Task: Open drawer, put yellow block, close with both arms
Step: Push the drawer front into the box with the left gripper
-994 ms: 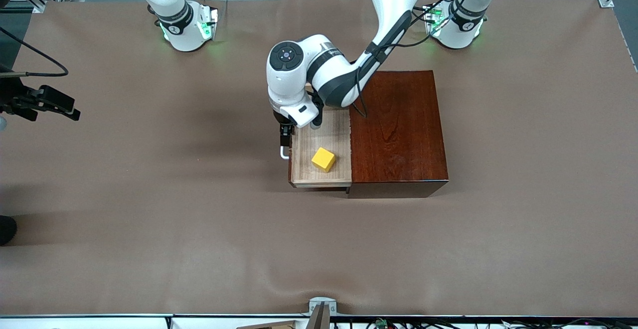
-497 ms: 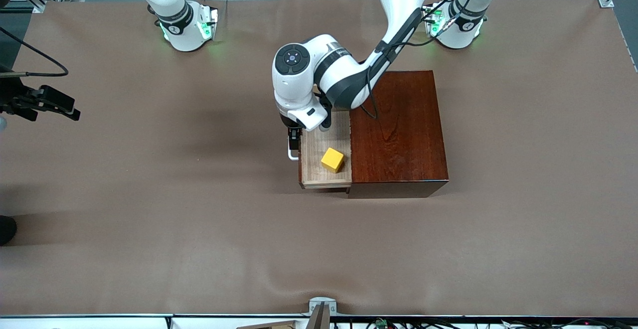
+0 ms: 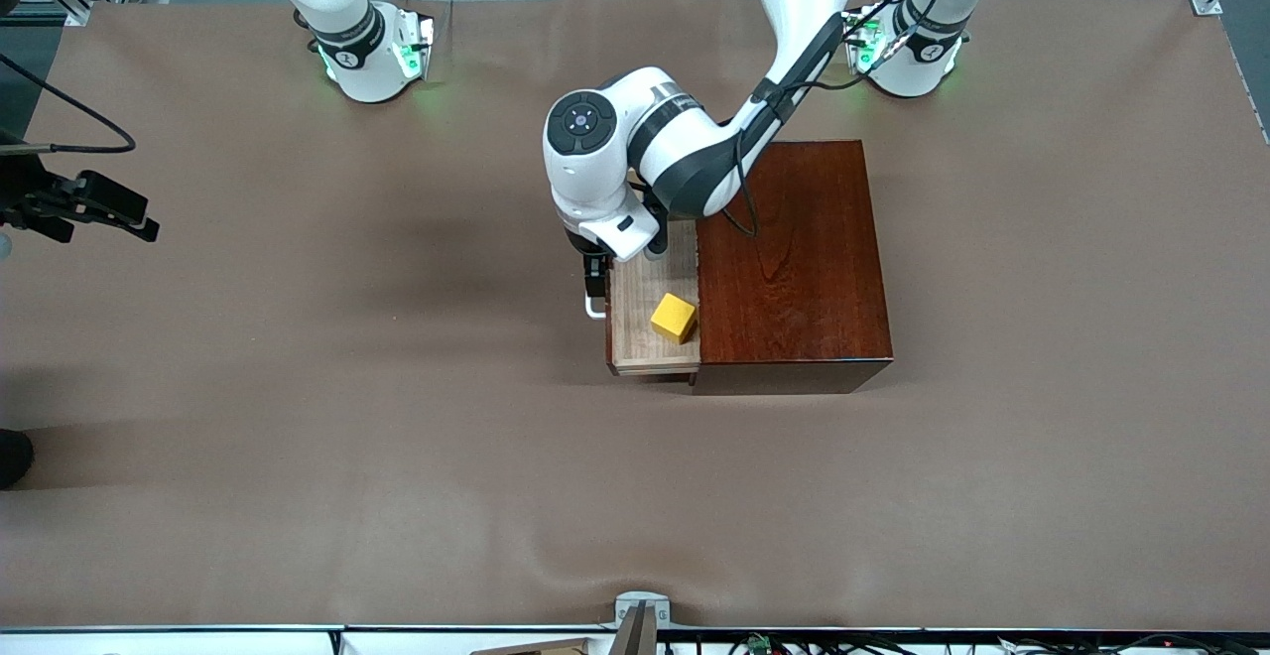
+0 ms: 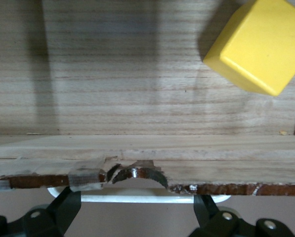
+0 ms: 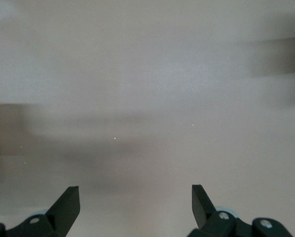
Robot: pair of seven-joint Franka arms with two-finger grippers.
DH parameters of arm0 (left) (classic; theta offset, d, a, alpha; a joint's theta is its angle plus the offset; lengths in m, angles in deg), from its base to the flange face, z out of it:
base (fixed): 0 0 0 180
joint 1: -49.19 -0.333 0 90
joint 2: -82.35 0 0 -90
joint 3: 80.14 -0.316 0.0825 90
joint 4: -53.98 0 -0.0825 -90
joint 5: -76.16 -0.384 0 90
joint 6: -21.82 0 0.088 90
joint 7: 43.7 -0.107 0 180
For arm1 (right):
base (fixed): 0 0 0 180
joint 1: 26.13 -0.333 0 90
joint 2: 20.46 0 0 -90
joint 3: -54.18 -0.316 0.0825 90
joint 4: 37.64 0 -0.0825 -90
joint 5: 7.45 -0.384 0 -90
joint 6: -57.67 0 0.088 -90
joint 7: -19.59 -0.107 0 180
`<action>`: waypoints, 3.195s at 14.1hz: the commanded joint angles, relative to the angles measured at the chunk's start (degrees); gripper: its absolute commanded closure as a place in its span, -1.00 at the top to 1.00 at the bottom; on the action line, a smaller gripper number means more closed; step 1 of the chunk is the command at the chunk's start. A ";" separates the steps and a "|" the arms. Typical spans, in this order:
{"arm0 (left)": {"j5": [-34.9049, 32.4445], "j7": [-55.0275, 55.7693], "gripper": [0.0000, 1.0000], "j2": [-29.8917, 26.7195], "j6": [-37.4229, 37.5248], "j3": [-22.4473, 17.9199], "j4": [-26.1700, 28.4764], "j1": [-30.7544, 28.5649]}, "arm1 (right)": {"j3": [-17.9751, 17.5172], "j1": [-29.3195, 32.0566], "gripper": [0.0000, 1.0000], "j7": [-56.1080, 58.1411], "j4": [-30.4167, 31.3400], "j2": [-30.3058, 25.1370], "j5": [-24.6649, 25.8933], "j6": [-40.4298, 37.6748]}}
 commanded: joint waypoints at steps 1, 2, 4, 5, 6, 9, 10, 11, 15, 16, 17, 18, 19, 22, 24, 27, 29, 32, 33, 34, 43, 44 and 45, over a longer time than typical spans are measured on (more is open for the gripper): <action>-0.72 0.29 1.00 -0.77 7.01 -0.70 1.00 -1.11 | -0.21 0.21 1.00 -0.13 0.70 -1.13 0.17 0.47; -0.80 0.20 1.00 -0.68 8.06 -1.31 1.00 -1.38 | -0.21 0.13 1.00 -0.13 0.70 -1.13 0.26 0.65; -0.98 0.11 1.00 -0.59 9.91 -2.28 1.00 -1.47 | -0.21 0.13 1.00 -0.13 0.79 -1.13 0.26 0.56; -1.76 0.02 1.00 -0.59 10.35 -2.81 1.00 -1.38 | -0.21 0.13 1.00 -0.04 0.79 -1.13 0.35 0.39; -3.42 0.11 1.00 -0.68 10.53 -2.81 1.00 -1.29 | -0.21 0.13 1.00 0.14 0.79 -1.13 0.43 0.04; -4.93 0.11 1.00 -0.24 11.85 -2.90 1.00 -1.38 | -0.30 0.13 1.00 0.31 0.88 -1.13 0.70 -1.54; -5.02 0.02 1.00 -0.24 12.81 -2.90 1.26 -1.47 | -0.30 0.04 1.00 0.75 0.88 -1.13 0.79 -2.50; -5.20 0.02 1.00 -0.24 13.43 -2.99 1.44 -1.55 | -0.30 0.13 1.00 1.28 0.88 -1.13 0.79 -2.69; -7.48 -0.06 1.00 0.02 16.42 -2.99 1.88 -1.64 | -0.30 0.13 1.00 1.11 0.79 -1.13 0.79 -1.90; -7.57 -0.06 1.00 0.37 16.86 -2.99 1.88 -1.64 | -0.30 0.21 1.00 1.02 0.79 -1.13 0.79 -1.64; -8.09 -0.06 1.00 0.46 17.21 -2.99 1.97 -1.64 | -0.30 0.21 1.00 1.02 0.79 -1.13 0.79 -1.46; -9.40 0.02 1.00 0.63 17.39 -2.99 2.23 -1.64 | -0.22 0.21 1.00 1.02 0.79 -1.13 0.79 -1.28; -10.55 -0.06 1.00 0.90 18.09 -2.99 2.23 -1.64 | -0.21 0.21 1.00 1.02 0.79 -1.13 0.79 -1.28; -13.19 0.02 1.00 1.51 19.85 -3.08 2.23 -2.34 | -0.30 0.13 1.00 1.10 0.79 -1.13 0.79 -1.28; -15.30 -0.06 1.00 1.52 21.07 -3.08 2.32 -2.70 | -0.22 0.13 1.00 1.19 0.79 -1.13 0.79 -1.55; -15.92 0.02 1.00 1.52 21.34 -2.99 1.97 -2.79 | -0.22 0.13 1.00 1.19 0.79 -1.13 0.79 -1.72; -15.75 0.20 1.00 1.17 21.34 -2.99 1.36 -2.35 | -0.30 0.13 1.00 1.19 0.79 -1.13 0.79 -1.63; -15.22 0.55 1.00 0.64 21.34 -1.85 0.56 -1.73 | -0.22 0.13 1.00 1.19 0.79 -1.13 0.87 -1.72; -15.22 0.55 1.00 0.38 21.34 -2.11 0.48 -0.69 | -0.21 0.13 1.00 1.28 0.79 -1.13 0.96 -1.72; -15.22 0.55 1.00 0.02 21.34 -2.28 0.47 0.11 | -0.21 0.13 1.00 1.19 0.79 -1.21 1.48 -1.98; -30.21 -2.07 1.00 -6.04 21.26 -2.12 -1.20 0.29 | -0.30 0.13 1.00 1.11 0.79 -1.13 2.02 -1.99; -30.60 -3.30 1.00 -6.57 21.26 -2.46 -1.20 -0.32 | -0.39 0.13 1.00 1.19 0.79 -1.13 2.02 -1.99; -30.69 -5.93 1.00 -7.18 21.26 -2.72 -1.11 -0.93 | -0.30 0.13 1.00 1.19 0.79 -1.13 1.93 -1.99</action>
